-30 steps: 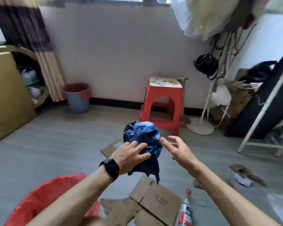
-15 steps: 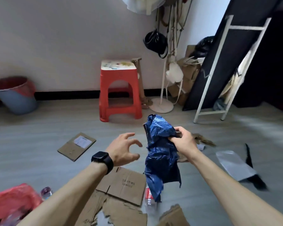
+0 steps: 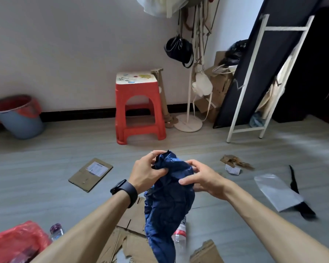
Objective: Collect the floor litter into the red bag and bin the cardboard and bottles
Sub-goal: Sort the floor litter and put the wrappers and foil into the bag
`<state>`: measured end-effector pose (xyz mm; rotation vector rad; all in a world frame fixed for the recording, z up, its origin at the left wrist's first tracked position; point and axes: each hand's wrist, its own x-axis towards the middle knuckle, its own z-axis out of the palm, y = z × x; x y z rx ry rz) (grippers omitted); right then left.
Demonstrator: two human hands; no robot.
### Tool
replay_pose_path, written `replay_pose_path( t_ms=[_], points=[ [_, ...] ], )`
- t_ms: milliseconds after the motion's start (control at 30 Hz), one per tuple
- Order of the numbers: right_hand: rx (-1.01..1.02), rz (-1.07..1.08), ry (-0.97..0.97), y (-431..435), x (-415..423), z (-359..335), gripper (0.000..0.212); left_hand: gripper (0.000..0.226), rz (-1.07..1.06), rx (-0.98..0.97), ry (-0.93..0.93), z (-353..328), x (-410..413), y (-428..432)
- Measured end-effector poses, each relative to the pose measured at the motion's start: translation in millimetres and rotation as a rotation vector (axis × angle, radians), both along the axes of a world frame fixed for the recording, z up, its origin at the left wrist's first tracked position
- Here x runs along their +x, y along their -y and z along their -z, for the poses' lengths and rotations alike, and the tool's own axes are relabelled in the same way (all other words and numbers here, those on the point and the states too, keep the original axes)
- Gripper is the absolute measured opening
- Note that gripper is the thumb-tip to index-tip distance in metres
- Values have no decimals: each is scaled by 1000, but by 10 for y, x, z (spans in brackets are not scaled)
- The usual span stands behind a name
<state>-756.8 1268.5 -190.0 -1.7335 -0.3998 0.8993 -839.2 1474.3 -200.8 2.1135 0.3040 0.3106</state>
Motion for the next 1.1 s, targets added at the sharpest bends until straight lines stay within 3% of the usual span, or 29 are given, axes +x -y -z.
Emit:
replay_pose_path(
  t_ms=[67,200,367,433,567,633,767,933,1033,1100],
  points=[
    [27,-53,-63,-11,-13,-53,66,48,-7,47,27,-12,-14,-3],
    [5,9,93,-58,-63,-86,45,46,63,31,58,-18,-40,-23],
    [62,28,146,-158,-150,-77,37,50,85,-27,27,-3,-38,-53],
    [83,111,188,-195,-144,-55,32,50,118,-151,-30,-80,-68,-37],
    [89,231,216,-237,-135,-19,28,27,180,-477,-98,-206,-143,-48],
    [107,232,192,-255,-145,-28,31,31,146,-424,-71,-180,-131,-88],
    [163,195,114,-292,-191,-64,31,61,224,-269,-133,-171,-134,-121],
    [212,117,-25,-293,-211,-104,27,32,175,-57,-104,-81,-126,-219],
    [49,115,208,-305,-213,-22,54,24,110,-55,-90,-57,-131,-212],
    [7,103,290,-336,-213,15,60,21,61,-116,-89,-52,-124,-170]
  ],
)
